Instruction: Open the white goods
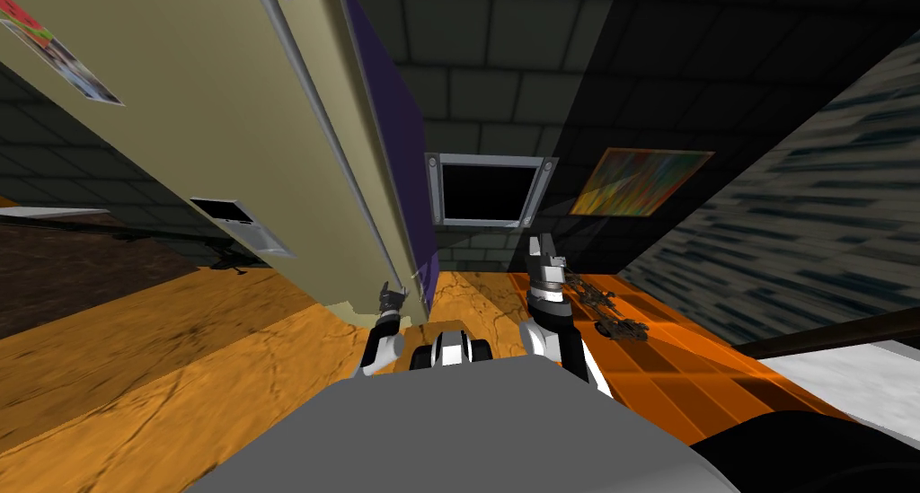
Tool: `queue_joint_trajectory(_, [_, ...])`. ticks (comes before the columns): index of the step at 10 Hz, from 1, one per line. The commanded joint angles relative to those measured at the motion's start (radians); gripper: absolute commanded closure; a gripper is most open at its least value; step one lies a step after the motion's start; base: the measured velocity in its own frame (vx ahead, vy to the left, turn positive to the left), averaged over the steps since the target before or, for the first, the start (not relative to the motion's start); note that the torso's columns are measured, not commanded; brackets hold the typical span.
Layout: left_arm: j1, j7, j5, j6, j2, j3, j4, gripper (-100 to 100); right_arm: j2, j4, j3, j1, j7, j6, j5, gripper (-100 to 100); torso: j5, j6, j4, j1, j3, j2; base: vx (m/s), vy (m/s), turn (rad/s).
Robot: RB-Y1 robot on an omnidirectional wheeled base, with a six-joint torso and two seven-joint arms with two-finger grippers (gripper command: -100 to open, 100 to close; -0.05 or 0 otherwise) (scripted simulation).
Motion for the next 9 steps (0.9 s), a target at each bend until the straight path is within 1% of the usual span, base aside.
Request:
queue_joint_trajectory(1, [-0.061,-0.002,0.004,-0.008,0.004,0.006,0.079,-100,0.000,0.000,0.000,0.000,0.000,0.000,0.000,0,0.000,0.000,0.000,0.000,0.000,-0.001,-0.026,0.001,-0.009])
queue_joint_trajectory(2, [-0.098,-0.008,0.010,-0.017,0.009,0.016,0.110,-100,0.000,0.000,0.000,0.000,0.000,0.000,0.000,0,0.000,0.000,0.000,-0.001,-0.001,-0.002,-0.052,-0.003,0.050])
queue_joint_trajectory(3, [-0.124,-0.008,0.010,-0.017,0.009,0.016,0.133,-100,0.000,0.000,0.000,0.000,0.000,0.000,0.000,0,0.000,0.000,0.000,-0.001,0.000,0.000,-0.049,-0.001,0.035])
queue_joint_trajectory(4, [-0.130,-0.008,0.010,-0.017,0.009,0.016,0.152,-100,0.000,0.000,0.000,0.000,0.000,0.000,0.000,0,0.000,0.000,0.000,-0.001,0.000,0.000,-0.016,0.002,-0.003])
queue_joint_trajectory(5, [-0.171,-0.014,0.016,-0.026,0.013,0.027,0.187,-100,0.000,0.000,0.000,0.000,0.000,0.000,0.000,0,0.000,0.000,0.000,0.000,0.000,-0.001,-0.043,0.001,0.070])
queue_joint_trajectory(6, [-0.199,-0.014,0.016,-0.026,0.013,0.027,0.218,-100,0.000,0.000,0.000,0.000,0.000,0.000,0.000,0,0.000,0.000,0.000,0.000,0.000,0.000,-0.045,0.004,0.026])
queue_joint_trajectory(7, [-0.199,-0.014,0.016,-0.026,0.013,0.027,0.225,-100,0.000,0.000,0.000,0.000,0.000,0.000,0.000,0,0.000,0.000,0.000,0.000,0.000,0.000,-0.020,0.006,-0.016])
queue_joint_trajectory(8, [-0.242,-0.020,0.023,-0.036,0.017,0.037,0.261,-100,0.000,0.000,0.000,0.000,0.000,0.000,0.000,0,0.000,0.000,0.000,0.000,0.000,-0.001,-0.044,0.012,0.057])
queue_joint_trajectory(9, [-0.268,-0.020,0.023,-0.036,0.017,0.037,0.297,-100,0.000,0.000,0.000,0.000,0.000,0.000,0.000,0,0.000,0.000,0.000,0.000,0.000,0.000,-0.055,0.002,0.028])
